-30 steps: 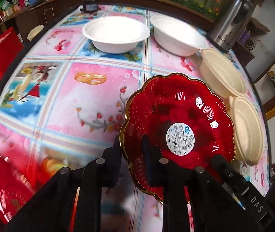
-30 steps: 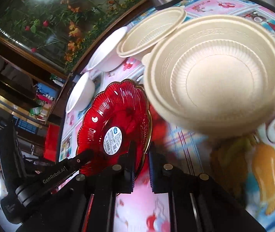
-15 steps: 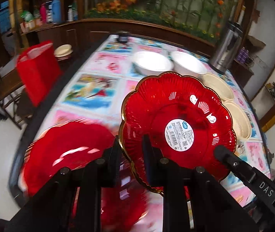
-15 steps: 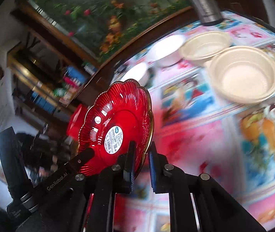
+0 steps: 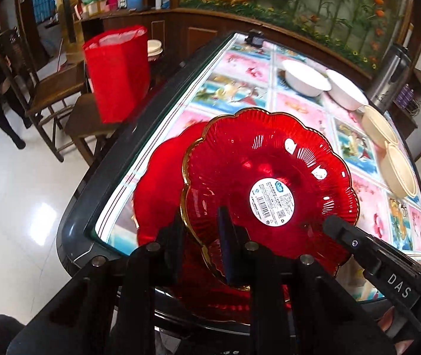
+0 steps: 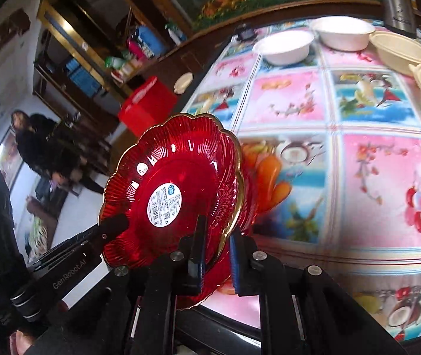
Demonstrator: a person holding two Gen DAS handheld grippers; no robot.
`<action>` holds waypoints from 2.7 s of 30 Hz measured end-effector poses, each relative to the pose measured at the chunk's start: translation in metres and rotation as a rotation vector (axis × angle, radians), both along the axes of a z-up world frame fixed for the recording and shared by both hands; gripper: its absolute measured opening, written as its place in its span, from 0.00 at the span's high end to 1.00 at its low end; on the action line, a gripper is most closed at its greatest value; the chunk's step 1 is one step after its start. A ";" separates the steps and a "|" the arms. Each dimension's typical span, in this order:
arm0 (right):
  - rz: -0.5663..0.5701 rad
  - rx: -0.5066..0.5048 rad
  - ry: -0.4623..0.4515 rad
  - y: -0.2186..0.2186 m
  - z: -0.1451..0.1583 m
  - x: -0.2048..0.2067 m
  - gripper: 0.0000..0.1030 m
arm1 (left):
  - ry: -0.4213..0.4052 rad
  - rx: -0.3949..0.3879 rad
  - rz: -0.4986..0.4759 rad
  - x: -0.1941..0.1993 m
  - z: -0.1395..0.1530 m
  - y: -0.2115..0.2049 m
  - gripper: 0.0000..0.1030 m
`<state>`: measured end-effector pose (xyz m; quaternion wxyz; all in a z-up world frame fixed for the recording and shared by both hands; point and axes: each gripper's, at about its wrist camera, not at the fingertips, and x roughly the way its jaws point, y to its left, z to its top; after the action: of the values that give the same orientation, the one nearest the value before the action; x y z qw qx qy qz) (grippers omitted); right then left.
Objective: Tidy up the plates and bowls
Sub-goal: 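Lift the small red plate and lower it onto the large red plate, then open the left gripper and withdraw it from the red plates, then grasp the rim of the beige plate with the left gripper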
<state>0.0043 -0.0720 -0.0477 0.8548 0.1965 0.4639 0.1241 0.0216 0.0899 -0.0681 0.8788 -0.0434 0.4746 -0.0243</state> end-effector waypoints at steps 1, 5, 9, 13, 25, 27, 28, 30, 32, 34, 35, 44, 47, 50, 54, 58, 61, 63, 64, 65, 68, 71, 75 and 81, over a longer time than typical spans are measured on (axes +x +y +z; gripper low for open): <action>0.007 -0.015 0.004 0.004 -0.002 0.001 0.84 | 0.005 -0.001 0.006 0.000 -0.002 0.002 0.81; 0.037 -0.040 0.032 0.015 -0.009 0.009 0.81 | 0.029 0.001 0.025 -0.002 -0.007 0.008 0.82; 0.087 -0.084 0.044 0.026 -0.008 0.011 0.70 | 0.040 0.026 0.039 -0.003 -0.011 0.012 0.81; 0.130 -0.149 -0.009 0.027 0.011 0.003 0.53 | -0.015 0.097 0.052 -0.009 0.003 0.017 0.77; 0.047 -0.158 -0.236 -0.038 0.071 -0.023 0.33 | -0.245 0.101 -0.002 -0.037 0.059 -0.012 0.33; 0.007 -0.146 -0.255 -0.054 0.076 -0.025 0.33 | -0.268 0.108 -0.062 -0.041 0.064 -0.032 0.28; -0.017 -0.135 -0.264 -0.065 0.079 -0.025 0.33 | -0.273 0.108 -0.078 -0.042 0.066 -0.038 0.27; -0.065 -0.129 -0.274 -0.083 0.083 -0.026 0.31 | -0.270 0.100 -0.137 -0.042 0.067 -0.057 0.27; -0.116 -0.134 -0.284 -0.103 0.086 -0.027 0.30 | -0.256 0.083 -0.180 -0.041 0.068 -0.074 0.27; -0.166 -0.143 -0.291 -0.126 0.089 -0.029 0.30 | -0.242 0.072 -0.213 -0.038 0.068 -0.090 0.27; -0.181 -0.146 -0.293 -0.134 0.091 -0.030 0.30 | -0.225 0.060 -0.237 -0.035 0.068 -0.099 0.27; -0.399 -0.204 -0.269 -0.249 0.090 -0.044 0.30 | -0.170 0.050 -0.328 0.004 0.065 -0.177 0.27; -0.480 -0.196 -0.250 -0.290 0.084 -0.051 0.29 | -0.120 0.030 -0.344 0.029 0.058 -0.213 0.27; -0.549 -0.162 -0.209 -0.328 0.071 -0.055 0.29 | -0.092 0.034 -0.363 0.045 0.050 -0.248 0.27; -0.575 -0.120 -0.160 -0.357 0.047 -0.047 0.29 | -0.062 0.033 -0.386 0.063 0.038 -0.290 0.27; -0.576 -0.089 -0.132 -0.373 0.026 -0.027 0.29 | -0.035 0.048 -0.383 0.083 0.029 -0.323 0.27; -0.579 -0.071 -0.114 -0.380 0.012 -0.014 0.29 | -0.029 0.050 -0.390 0.093 0.026 -0.341 0.27; -0.577 -0.057 -0.098 -0.383 0.004 -0.006 0.29 | -0.021 0.059 -0.402 0.097 0.022 -0.353 0.27; -0.576 -0.052 -0.091 -0.384 0.000 -0.003 0.29 | -0.017 0.060 -0.408 0.099 0.020 -0.357 0.27; -0.575 -0.046 -0.085 -0.385 -0.003 0.000 0.29 | -0.013 0.064 -0.415 0.101 0.018 -0.361 0.27; -0.570 -0.034 -0.076 -0.386 -0.011 0.006 0.29 | -0.002 0.062 -0.434 0.104 0.011 -0.372 0.27; -0.562 -0.043 -0.067 -0.384 -0.015 0.012 0.29 | 0.003 0.058 -0.450 0.104 0.004 -0.379 0.27; -0.555 -0.057 -0.043 -0.383 -0.020 0.017 0.35 | 0.035 0.069 -0.474 0.105 -0.010 -0.387 0.27; -0.551 -0.055 0.013 -0.384 -0.034 0.024 0.63 | 0.049 0.066 -0.483 0.103 -0.019 -0.387 0.41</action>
<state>0.0282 -0.4557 -0.0816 0.8584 0.2929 0.4016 -0.1271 0.1249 -0.2972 -0.0866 0.8366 0.0995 0.4929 -0.2173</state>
